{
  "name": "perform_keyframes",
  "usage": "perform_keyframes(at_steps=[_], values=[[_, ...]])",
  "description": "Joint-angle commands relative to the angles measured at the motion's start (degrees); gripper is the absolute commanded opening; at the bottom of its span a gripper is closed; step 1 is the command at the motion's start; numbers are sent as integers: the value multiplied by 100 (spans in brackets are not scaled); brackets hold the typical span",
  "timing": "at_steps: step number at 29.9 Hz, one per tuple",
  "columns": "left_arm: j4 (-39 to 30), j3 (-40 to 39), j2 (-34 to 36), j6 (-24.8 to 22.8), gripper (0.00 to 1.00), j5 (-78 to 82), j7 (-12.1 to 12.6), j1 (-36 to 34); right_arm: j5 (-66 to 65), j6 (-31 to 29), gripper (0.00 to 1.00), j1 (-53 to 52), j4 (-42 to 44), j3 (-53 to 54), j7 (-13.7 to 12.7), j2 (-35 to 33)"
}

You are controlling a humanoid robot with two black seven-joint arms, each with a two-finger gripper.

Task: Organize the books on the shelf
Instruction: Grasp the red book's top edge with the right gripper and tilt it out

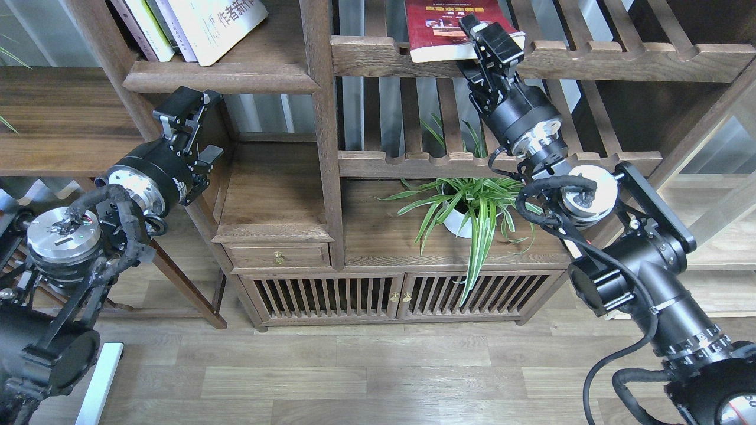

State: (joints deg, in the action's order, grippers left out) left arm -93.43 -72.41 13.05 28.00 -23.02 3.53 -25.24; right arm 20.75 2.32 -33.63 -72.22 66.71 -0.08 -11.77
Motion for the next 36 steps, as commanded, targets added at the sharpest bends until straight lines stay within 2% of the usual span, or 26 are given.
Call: perform_keyframes(at_steps=[1,8,14,36], values=[[9,-1,5,0,99,9,-2,2,0,49,79,-65,50,0,-1,0],[18,7,5,0,98,0,-2,2,0,67,79,-100,76,9,-9,-18],[27,16,-4,0,99,9,-2,2,8,374,79,-196,103,44,-9,-9],[53,104,-30,0,98,0,-19,2,0,392,76,-399,279,35,-18,-27]])
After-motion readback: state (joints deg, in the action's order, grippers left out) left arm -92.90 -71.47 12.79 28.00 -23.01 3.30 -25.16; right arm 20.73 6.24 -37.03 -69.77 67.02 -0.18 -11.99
